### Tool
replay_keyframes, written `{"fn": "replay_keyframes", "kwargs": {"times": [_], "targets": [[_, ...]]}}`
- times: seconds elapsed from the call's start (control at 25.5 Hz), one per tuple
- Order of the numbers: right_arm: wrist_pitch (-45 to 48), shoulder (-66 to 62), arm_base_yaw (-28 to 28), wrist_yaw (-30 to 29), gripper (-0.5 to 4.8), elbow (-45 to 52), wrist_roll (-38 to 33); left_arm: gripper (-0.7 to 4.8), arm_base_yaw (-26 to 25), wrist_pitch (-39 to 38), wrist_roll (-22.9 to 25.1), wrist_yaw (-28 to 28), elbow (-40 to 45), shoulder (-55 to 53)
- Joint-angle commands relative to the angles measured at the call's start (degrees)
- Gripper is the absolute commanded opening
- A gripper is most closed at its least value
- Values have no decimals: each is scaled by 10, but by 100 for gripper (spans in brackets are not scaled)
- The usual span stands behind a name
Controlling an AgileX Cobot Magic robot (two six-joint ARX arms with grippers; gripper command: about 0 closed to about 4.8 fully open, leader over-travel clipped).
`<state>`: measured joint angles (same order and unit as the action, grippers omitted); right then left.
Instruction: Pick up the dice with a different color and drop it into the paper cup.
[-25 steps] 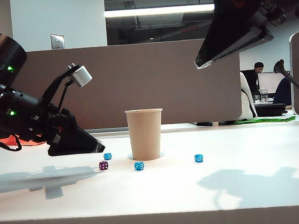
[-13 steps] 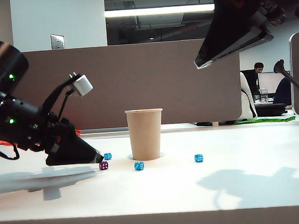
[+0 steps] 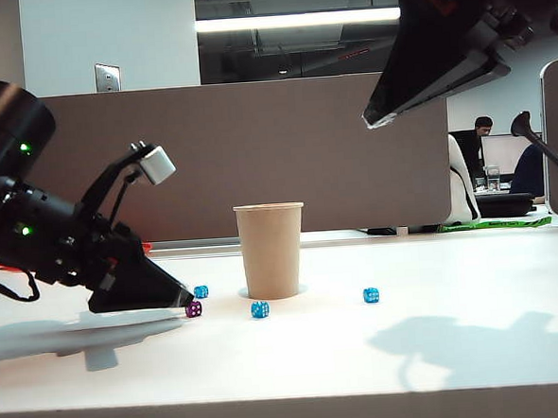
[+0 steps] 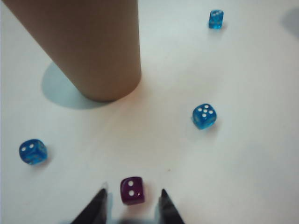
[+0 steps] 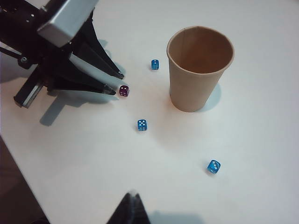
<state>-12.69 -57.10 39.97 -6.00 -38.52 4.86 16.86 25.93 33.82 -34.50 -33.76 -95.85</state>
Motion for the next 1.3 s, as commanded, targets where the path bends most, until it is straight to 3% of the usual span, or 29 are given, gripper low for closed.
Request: {"fn": "replay_keyframes", "kwargs": {"times": [0.04,0.63,0.98,1.3], "targets": [[12,2,0,1,-2,-3,1,144,1,5,2,-3,-12,-9],[14,2,0,14,-2,-3,1,144,22,-1,-2,-6,-48,-44],[14,2,0,14,-2,-3,1,145,25,-2,0,33,-47,-52],[14,2,0,14,-2,-3,1,144,25,-16,0,35,-47,-52]]}}
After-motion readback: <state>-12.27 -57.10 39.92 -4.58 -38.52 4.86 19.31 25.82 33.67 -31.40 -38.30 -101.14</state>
